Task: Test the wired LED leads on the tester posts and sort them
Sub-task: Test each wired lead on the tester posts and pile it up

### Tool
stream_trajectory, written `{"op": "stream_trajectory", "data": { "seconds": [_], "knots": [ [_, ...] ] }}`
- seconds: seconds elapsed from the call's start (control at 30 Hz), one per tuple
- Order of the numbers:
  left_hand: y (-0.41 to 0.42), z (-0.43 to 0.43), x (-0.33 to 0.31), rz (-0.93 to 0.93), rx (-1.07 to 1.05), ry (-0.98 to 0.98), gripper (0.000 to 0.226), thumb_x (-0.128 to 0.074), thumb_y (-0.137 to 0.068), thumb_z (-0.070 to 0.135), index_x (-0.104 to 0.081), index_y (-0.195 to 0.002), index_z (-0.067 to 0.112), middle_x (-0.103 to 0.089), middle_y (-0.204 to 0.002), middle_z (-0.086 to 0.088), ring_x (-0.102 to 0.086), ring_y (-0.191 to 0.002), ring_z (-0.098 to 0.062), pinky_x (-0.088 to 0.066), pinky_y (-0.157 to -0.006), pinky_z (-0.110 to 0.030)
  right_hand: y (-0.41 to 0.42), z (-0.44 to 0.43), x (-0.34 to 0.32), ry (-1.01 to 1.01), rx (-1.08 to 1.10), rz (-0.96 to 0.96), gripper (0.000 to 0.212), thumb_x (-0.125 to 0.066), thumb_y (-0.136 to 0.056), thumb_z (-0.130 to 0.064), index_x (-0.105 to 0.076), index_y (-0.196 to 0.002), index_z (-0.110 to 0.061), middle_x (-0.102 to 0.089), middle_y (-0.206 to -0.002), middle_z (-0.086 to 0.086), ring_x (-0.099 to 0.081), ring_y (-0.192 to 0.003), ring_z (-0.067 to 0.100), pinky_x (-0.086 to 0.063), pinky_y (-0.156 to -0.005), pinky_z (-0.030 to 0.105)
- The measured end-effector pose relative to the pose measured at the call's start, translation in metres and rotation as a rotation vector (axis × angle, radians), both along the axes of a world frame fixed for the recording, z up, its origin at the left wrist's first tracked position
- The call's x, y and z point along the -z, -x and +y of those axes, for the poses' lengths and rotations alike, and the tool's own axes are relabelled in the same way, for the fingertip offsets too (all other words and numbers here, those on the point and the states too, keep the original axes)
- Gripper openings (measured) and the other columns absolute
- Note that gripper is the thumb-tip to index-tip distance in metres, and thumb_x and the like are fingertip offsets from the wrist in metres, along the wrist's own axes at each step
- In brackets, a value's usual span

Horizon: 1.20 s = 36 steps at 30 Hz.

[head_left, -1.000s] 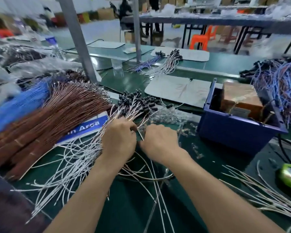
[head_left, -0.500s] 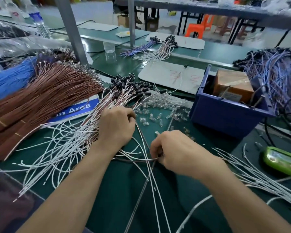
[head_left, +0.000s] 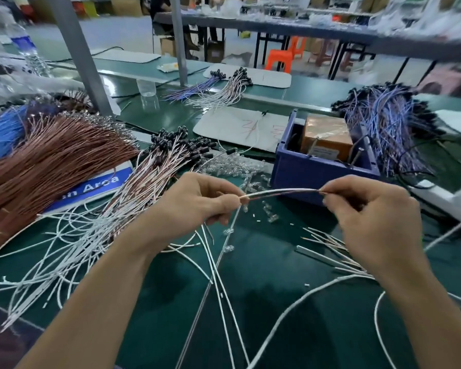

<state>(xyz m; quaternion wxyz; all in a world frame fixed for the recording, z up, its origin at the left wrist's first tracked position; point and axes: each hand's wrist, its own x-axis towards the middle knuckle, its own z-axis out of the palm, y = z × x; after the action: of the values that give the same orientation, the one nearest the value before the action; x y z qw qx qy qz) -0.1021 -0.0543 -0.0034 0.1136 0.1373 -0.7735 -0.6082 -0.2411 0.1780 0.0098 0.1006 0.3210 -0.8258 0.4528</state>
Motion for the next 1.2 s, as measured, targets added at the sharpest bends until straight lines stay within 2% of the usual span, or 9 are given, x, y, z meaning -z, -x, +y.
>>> {"op": "stream_trajectory", "data": {
  "seconds": [0.1, 0.23, 0.4, 0.57, 0.77, 0.87, 0.97, 1.07, 1.2],
  "knots": [
    [0.003, 0.002, -0.002, -0.077, 0.010, 0.060, 0.016, -0.073, -0.092, 0.008, -0.083, -0.088, 0.020, -0.067, -0.061, -0.005, -0.056, -0.056, -0.010, -0.044, -0.057, -0.016, 0.013, 0.040, 0.010, 0.007, 0.156, -0.045, 0.023, -0.079, -0.085, -0.013, -0.075, -0.078, -0.035, -0.072, -0.068, -0.019, -0.067, -0.070, 0.003, -0.051, -0.066, 0.022],
    [0.008, -0.001, -0.005, -0.101, -0.016, 0.128, 0.018, -0.079, -0.086, 0.007, -0.084, -0.083, 0.024, -0.071, -0.061, -0.002, -0.061, -0.056, -0.008, -0.049, -0.060, -0.014, 0.033, 0.099, 0.027, -0.042, 0.364, -0.124, 0.031, -0.078, -0.085, -0.020, -0.073, -0.085, -0.050, -0.069, -0.079, -0.035, -0.067, -0.074, -0.006, -0.047, -0.064, 0.004],
    [0.025, -0.003, 0.000, -0.155, -0.173, 0.339, 0.022, -0.085, -0.082, 0.020, -0.081, -0.078, 0.041, -0.076, -0.069, 0.007, -0.070, -0.064, -0.004, -0.054, -0.070, -0.021, 0.057, 0.159, 0.057, -0.147, 0.560, -0.112, 0.022, -0.067, -0.081, -0.037, -0.067, -0.086, -0.059, -0.067, -0.079, -0.037, -0.067, -0.074, 0.006, -0.051, -0.064, 0.025],
    [0.046, 0.018, 0.009, -0.093, -0.198, 0.245, 0.024, -0.083, -0.083, 0.013, -0.082, -0.078, 0.036, -0.076, -0.069, -0.001, -0.066, -0.056, -0.005, -0.056, -0.063, -0.026, 0.048, 0.155, 0.045, -0.448, 0.651, -0.064, 0.015, -0.070, -0.076, -0.033, -0.067, -0.069, -0.047, -0.058, -0.054, -0.023, -0.057, -0.061, 0.022, -0.046, -0.057, 0.023],
    [0.054, 0.046, 0.005, -0.010, -0.025, -0.255, 0.013, -0.072, -0.081, 0.011, -0.083, -0.084, 0.017, -0.079, -0.088, -0.016, -0.075, -0.068, -0.016, -0.059, -0.062, -0.020, 0.037, 0.124, 0.024, -0.272, 0.330, -0.108, 0.029, -0.080, -0.080, -0.010, -0.077, -0.080, -0.040, -0.067, -0.072, -0.019, -0.059, -0.053, 0.006, -0.040, -0.050, 0.010],
    [0.062, 0.061, -0.001, 0.067, 0.020, -0.415, 0.016, -0.070, -0.076, 0.020, -0.084, -0.083, 0.018, -0.079, -0.088, -0.014, -0.075, -0.066, -0.015, -0.059, -0.060, -0.021, 0.027, 0.087, 0.009, -0.100, 0.046, -0.177, 0.021, -0.079, -0.081, -0.019, -0.079, -0.088, -0.039, -0.071, -0.081, -0.032, -0.066, -0.076, -0.005, -0.045, -0.066, 0.006],
    [0.075, 0.083, -0.004, 0.112, -0.008, -0.410, 0.015, -0.076, -0.067, 0.031, -0.083, -0.078, 0.023, -0.079, -0.081, -0.010, -0.073, -0.061, -0.012, -0.055, -0.055, -0.018, 0.011, 0.047, 0.002, -0.013, -0.317, -0.438, 0.021, -0.073, -0.081, -0.034, -0.075, -0.101, -0.035, -0.076, -0.092, -0.020, -0.072, -0.088, 0.000, -0.055, -0.081, 0.019],
    [0.084, 0.094, -0.002, 0.168, -0.067, -0.336, 0.025, -0.081, -0.057, 0.040, -0.083, -0.075, 0.023, -0.075, -0.069, -0.008, -0.065, -0.051, -0.013, -0.051, -0.053, -0.021, 0.007, 0.025, 0.009, 0.059, -0.353, -0.545, 0.016, -0.070, -0.085, -0.025, -0.067, -0.098, -0.033, -0.076, -0.082, -0.005, -0.071, -0.065, 0.014, -0.059, -0.064, 0.033],
    [0.088, 0.092, 0.007, 0.178, -0.125, -0.210, 0.020, -0.083, -0.059, 0.038, -0.081, -0.067, 0.019, -0.071, -0.061, -0.010, -0.057, -0.047, -0.013, -0.047, -0.049, -0.018, 0.026, 0.037, 0.016, 0.105, -0.354, -0.705, 0.023, -0.061, -0.098, -0.007, -0.073, -0.084, -0.021, -0.070, -0.066, 0.006, -0.040, -0.041, 0.014, -0.031, -0.039, 0.021]
  ]
}}
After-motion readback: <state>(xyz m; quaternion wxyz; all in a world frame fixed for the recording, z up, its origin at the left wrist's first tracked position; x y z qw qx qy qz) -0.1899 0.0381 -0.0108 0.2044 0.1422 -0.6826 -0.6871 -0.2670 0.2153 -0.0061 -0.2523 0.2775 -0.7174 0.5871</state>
